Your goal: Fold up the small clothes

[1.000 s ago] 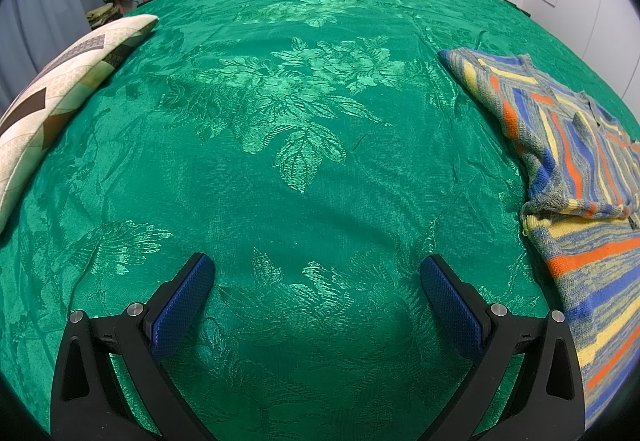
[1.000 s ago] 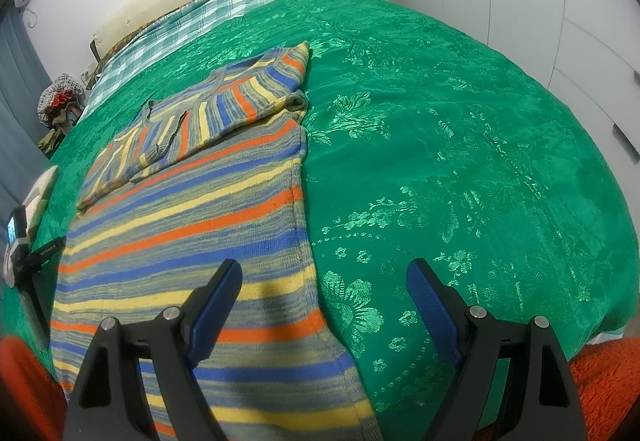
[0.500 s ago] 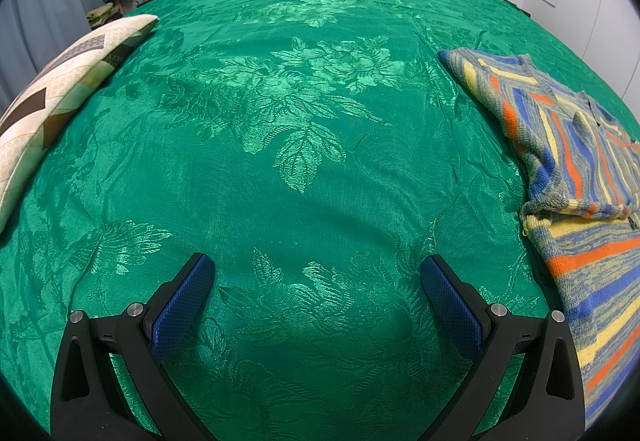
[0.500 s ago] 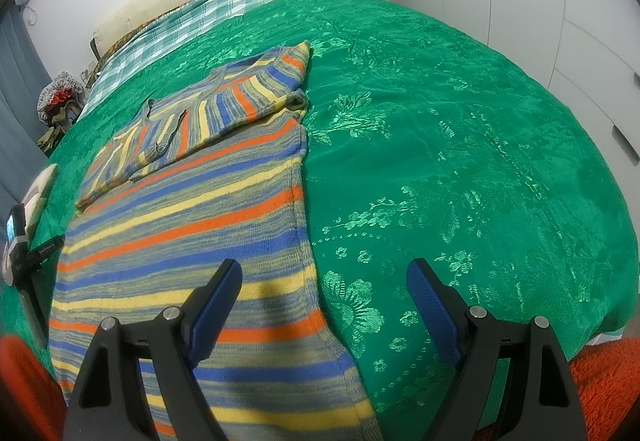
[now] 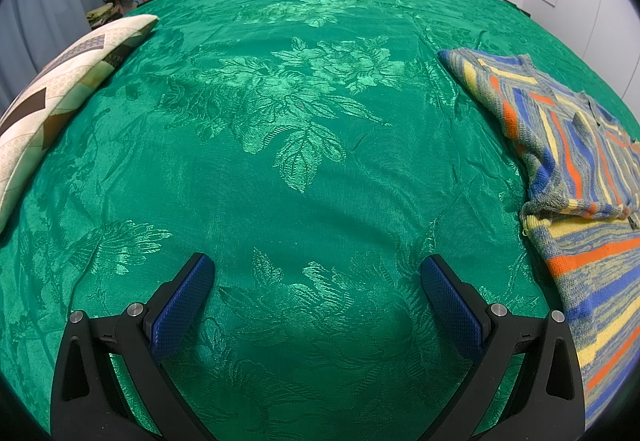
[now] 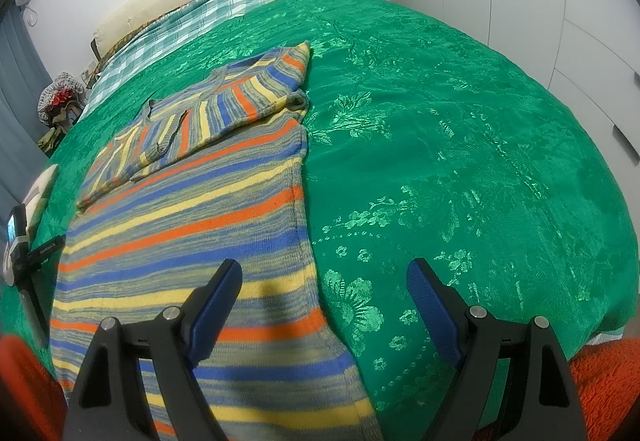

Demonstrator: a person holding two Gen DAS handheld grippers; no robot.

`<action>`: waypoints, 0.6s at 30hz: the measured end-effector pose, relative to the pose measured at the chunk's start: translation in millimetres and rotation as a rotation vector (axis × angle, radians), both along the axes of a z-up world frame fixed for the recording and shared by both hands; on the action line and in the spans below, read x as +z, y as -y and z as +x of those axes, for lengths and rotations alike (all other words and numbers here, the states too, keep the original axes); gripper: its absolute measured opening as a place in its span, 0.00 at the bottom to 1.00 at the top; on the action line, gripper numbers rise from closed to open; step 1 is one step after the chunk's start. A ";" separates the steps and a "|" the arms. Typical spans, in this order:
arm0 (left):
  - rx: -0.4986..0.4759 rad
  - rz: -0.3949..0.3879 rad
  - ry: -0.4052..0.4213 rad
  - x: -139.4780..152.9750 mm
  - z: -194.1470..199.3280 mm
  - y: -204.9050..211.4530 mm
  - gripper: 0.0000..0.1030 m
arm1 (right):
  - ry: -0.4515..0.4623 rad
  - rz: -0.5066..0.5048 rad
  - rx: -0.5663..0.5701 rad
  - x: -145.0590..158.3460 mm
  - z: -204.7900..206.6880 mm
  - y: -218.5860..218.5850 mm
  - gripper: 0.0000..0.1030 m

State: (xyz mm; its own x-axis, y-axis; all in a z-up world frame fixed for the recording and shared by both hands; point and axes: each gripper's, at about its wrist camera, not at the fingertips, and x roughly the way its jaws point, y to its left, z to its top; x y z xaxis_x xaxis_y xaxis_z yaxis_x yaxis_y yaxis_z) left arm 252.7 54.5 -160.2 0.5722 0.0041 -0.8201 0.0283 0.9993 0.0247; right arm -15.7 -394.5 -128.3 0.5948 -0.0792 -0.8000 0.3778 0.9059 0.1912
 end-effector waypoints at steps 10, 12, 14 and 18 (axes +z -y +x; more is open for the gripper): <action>0.000 0.000 0.000 0.0 -0.1 0.0 1.00 | -0.001 0.000 0.001 0.4 0.1 0.0 0.81; 0.000 0.000 0.000 0.0 -0.1 0.0 1.00 | 0.001 0.004 0.000 0.6 -0.5 0.2 0.81; 0.000 0.000 0.000 0.0 -0.1 0.0 1.00 | 0.003 0.007 -0.003 1.0 -1.0 1.2 0.81; 0.000 0.000 0.000 0.0 -0.1 -0.1 1.00 | 0.012 0.020 -0.024 1.3 -3.5 7.3 0.81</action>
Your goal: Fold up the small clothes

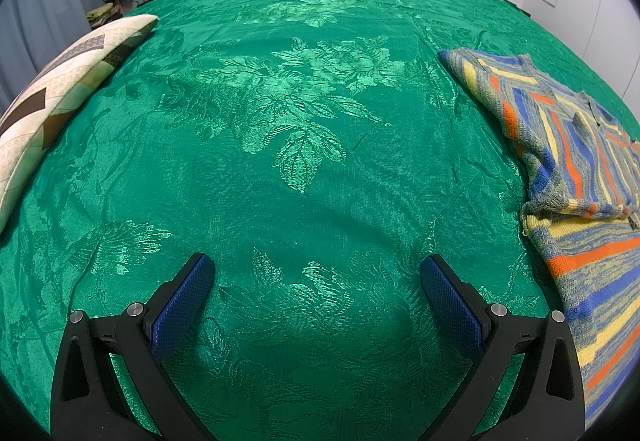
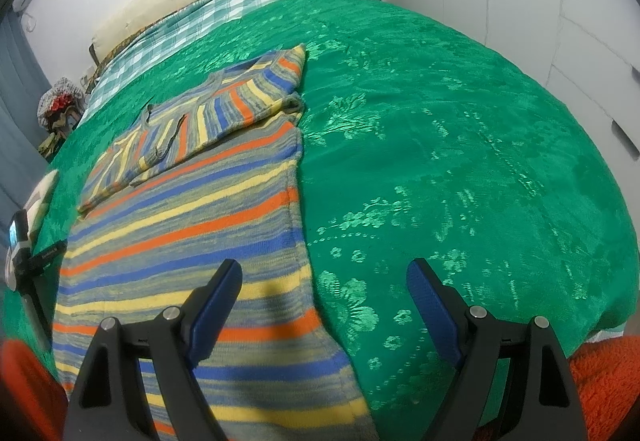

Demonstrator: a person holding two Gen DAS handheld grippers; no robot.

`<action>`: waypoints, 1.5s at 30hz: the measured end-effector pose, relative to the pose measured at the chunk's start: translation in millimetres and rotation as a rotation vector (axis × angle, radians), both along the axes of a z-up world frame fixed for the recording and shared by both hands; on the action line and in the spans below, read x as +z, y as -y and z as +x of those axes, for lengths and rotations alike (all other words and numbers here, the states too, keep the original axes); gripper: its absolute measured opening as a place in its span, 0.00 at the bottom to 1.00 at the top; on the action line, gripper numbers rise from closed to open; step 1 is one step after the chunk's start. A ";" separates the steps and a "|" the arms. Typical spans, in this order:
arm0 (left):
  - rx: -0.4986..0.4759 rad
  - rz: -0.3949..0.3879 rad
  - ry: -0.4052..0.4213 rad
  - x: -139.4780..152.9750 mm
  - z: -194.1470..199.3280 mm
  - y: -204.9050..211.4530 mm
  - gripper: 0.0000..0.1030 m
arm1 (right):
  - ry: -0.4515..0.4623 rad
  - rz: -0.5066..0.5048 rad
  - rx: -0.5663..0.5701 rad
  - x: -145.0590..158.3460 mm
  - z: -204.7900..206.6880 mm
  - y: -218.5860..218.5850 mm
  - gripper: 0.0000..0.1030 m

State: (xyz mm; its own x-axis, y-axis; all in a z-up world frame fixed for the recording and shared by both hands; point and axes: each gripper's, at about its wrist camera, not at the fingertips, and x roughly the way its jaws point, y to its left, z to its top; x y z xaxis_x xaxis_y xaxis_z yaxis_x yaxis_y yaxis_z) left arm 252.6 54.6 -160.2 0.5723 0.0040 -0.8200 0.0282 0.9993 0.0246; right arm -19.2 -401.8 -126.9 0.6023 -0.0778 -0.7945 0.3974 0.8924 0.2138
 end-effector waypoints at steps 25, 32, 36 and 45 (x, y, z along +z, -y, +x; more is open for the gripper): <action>-0.035 -0.036 -0.211 19.4 -28.4 -4.8 0.97 | -0.367 0.279 0.347 1.0 -29.4 34.8 0.81; -0.310 -0.292 -0.433 28.2 -166.0 36.2 0.97 | -0.513 0.312 0.541 -29.1 -31.4 1.5 0.76; -0.485 -0.085 -0.453 16.3 -201.4 93.5 0.92 | -0.700 0.210 0.680 -59.7 -18.5 -37.4 0.66; -0.440 -0.252 -0.566 26.1 -206.0 72.1 0.06 | -0.587 0.339 0.643 -30.9 -30.7 -31.6 0.08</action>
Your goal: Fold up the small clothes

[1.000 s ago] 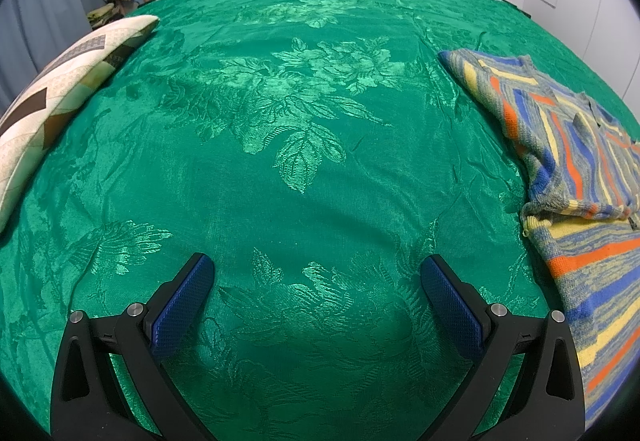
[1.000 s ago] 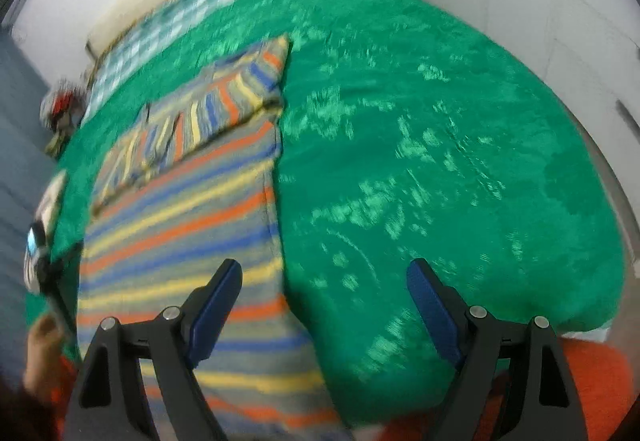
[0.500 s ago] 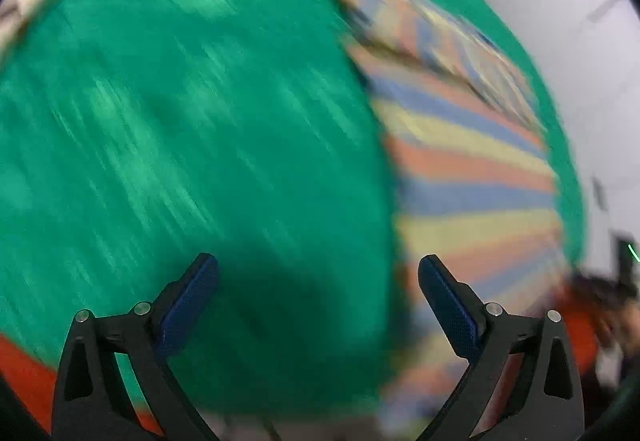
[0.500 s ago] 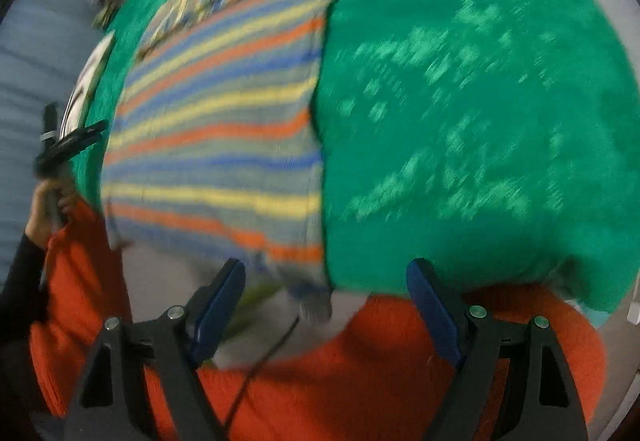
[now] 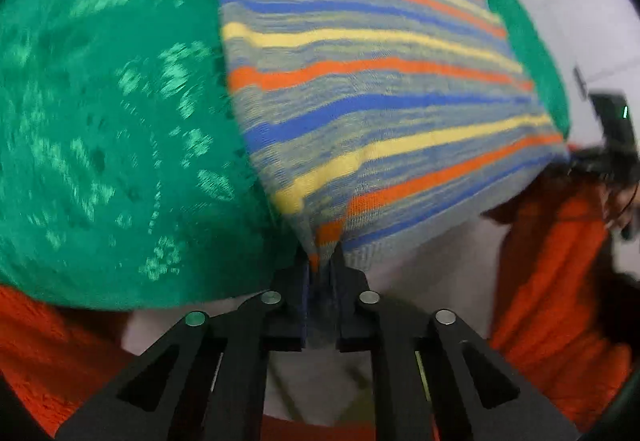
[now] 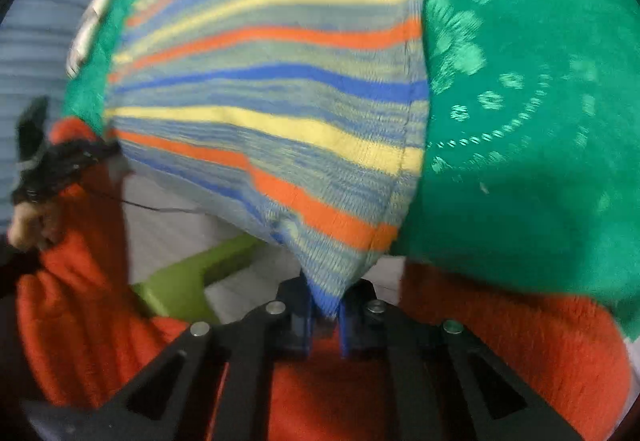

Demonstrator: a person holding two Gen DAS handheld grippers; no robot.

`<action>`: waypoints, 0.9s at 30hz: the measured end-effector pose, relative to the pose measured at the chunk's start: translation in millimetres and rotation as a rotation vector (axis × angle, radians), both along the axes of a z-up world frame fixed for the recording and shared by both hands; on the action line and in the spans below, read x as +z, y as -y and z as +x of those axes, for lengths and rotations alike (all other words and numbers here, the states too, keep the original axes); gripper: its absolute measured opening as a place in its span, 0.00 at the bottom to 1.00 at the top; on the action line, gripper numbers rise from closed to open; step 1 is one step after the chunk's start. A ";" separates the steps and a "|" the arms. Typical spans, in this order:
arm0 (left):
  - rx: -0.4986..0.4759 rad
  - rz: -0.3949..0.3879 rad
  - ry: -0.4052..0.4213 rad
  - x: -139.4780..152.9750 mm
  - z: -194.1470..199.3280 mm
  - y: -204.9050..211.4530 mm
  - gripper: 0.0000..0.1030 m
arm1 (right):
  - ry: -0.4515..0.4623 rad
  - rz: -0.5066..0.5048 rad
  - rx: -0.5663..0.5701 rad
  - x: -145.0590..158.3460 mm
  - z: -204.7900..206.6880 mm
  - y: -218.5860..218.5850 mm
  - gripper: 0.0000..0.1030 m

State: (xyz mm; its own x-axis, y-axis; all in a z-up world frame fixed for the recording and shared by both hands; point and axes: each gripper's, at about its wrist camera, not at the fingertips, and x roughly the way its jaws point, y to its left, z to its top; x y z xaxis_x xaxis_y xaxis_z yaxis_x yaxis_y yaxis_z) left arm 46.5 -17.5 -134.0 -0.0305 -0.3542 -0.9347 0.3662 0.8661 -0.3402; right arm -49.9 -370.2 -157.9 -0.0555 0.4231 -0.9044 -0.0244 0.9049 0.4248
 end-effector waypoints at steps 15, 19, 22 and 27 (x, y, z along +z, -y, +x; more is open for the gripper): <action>0.222 -0.440 0.069 87.4 214.2 -23.3 0.05 | 0.243 0.280 -0.316 72.6 168.1 85.1 0.08; 0.344 -0.382 0.070 52.6 318.2 -11.5 0.30 | 0.349 0.265 -0.437 56.8 277.7 121.0 0.10; 0.527 -0.315 0.055 29.4 349.9 -39.5 0.47 | 0.394 0.157 -0.589 40.2 309.7 139.2 0.46; 0.454 -0.291 0.191 47.8 316.1 -49.9 0.49 | 0.520 0.075 -0.539 61.9 290.4 141.6 0.46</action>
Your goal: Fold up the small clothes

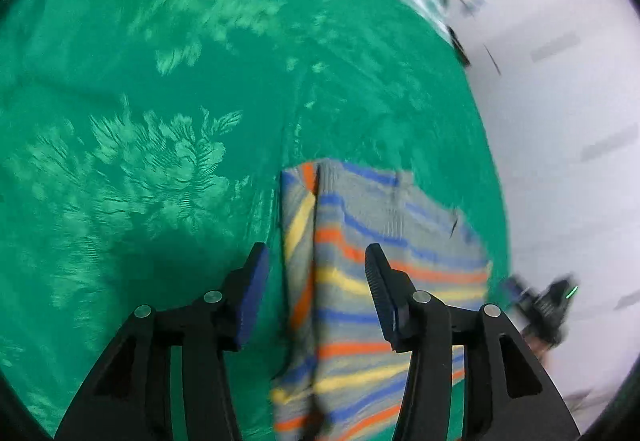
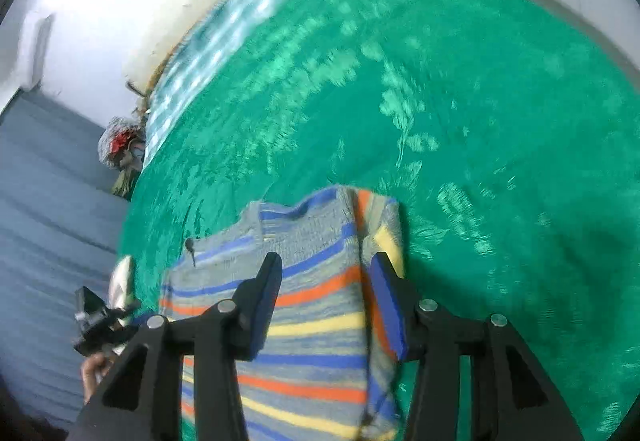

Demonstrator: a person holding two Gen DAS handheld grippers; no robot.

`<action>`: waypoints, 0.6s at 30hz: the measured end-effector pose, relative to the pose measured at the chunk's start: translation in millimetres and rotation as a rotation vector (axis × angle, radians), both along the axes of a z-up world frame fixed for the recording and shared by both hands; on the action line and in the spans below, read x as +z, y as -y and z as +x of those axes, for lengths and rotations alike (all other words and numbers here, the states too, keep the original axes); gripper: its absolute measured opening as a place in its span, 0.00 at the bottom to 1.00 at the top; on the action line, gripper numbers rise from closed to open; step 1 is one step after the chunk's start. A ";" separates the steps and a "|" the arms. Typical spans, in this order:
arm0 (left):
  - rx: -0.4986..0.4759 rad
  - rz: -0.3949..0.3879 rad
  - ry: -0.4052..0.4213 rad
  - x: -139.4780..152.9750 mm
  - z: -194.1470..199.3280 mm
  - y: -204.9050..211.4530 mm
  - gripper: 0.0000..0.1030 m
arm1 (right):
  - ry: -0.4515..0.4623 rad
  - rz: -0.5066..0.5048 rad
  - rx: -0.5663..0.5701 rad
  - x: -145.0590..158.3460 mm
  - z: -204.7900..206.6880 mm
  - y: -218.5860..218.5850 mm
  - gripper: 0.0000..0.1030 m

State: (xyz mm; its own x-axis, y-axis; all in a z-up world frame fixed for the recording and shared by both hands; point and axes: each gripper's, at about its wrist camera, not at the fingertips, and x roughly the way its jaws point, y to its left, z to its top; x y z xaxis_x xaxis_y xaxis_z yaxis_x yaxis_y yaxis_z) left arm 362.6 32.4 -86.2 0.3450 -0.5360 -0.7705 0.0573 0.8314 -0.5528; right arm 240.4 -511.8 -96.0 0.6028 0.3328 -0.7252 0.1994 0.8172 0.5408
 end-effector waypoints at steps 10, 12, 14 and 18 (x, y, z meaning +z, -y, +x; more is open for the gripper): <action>-0.420 0.199 0.017 -55.4 -113.5 74.1 0.24 | -0.108 -0.233 0.441 -48.2 -62.1 -95.1 0.40; -0.349 0.158 0.001 -48.7 -116.8 50.8 0.19 | -0.087 -0.252 0.397 -50.7 -81.1 -78.2 0.14; -0.281 0.159 0.029 -32.9 -120.7 43.3 0.37 | -0.097 -0.281 0.294 -33.0 -90.7 -69.3 0.16; -0.251 0.178 0.205 -0.7 -139.5 63.9 0.78 | 0.042 -0.275 0.309 3.3 -98.1 -105.2 0.31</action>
State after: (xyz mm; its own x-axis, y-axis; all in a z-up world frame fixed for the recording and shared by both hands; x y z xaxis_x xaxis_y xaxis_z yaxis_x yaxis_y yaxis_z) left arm 223.2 -31.5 -87.0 0.3771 -0.4874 -0.7876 0.3664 0.8595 -0.3565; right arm 142.4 -406.6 -92.7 0.5357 0.3001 -0.7893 -0.0951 0.9502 0.2967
